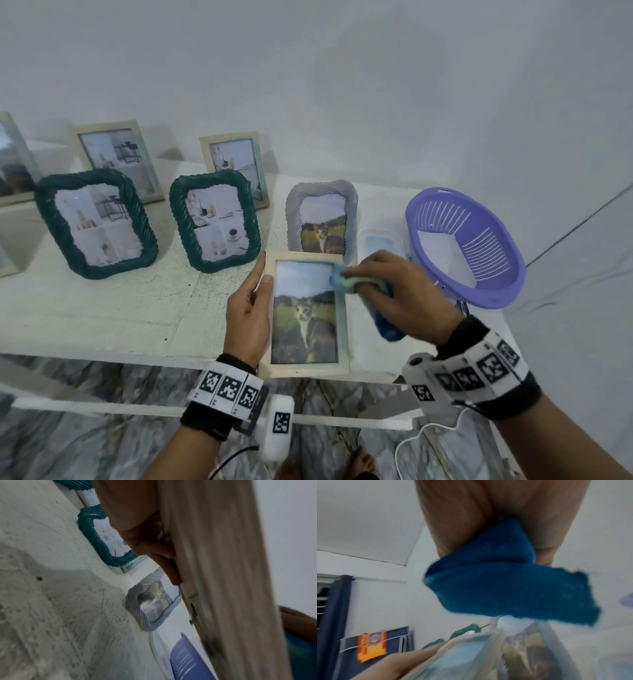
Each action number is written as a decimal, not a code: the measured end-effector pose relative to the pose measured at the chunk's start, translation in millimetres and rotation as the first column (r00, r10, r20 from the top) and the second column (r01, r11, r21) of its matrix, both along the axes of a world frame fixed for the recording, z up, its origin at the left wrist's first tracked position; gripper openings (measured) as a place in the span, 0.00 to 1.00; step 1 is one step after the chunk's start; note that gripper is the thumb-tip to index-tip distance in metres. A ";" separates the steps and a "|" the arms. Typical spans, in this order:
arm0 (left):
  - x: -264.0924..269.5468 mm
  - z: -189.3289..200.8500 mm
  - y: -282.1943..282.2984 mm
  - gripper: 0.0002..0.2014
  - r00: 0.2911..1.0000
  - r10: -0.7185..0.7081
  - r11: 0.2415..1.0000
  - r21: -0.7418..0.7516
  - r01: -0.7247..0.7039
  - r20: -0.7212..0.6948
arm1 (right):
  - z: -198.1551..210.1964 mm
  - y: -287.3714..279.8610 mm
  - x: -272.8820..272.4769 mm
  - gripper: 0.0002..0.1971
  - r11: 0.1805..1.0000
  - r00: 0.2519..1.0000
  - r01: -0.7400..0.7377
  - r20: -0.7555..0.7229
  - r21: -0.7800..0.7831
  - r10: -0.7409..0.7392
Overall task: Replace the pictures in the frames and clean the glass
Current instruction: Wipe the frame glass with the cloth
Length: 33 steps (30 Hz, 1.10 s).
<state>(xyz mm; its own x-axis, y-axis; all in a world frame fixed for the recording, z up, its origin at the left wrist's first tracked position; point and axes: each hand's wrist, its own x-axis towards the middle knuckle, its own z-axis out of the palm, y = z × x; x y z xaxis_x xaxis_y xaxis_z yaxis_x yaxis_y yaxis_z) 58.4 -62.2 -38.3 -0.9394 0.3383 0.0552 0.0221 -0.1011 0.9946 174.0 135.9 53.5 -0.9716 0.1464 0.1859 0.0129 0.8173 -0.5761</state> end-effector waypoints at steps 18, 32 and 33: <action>-27.3 12.3 0.4 0.19 0.999 0.034 0.999 0.006 -0.034 -0.043 | -73.6 71.4 -101.8 0.29 0.753 0.816 0.279 0.267 0.596 -0.513; -18.9 30.9 9.3 0.15 0.999 0.043 0.999 0.019 -0.043 -0.007 | -62.8 23.5 -46.6 0.14 0.899 0.901 0.432 0.063 -0.069 -0.428; -18.6 31.5 10.5 0.12 0.999 0.054 0.998 0.016 -0.054 0.003 | -58.5 11.3 -38.0 0.14 0.848 0.910 0.414 0.114 -0.332 -0.399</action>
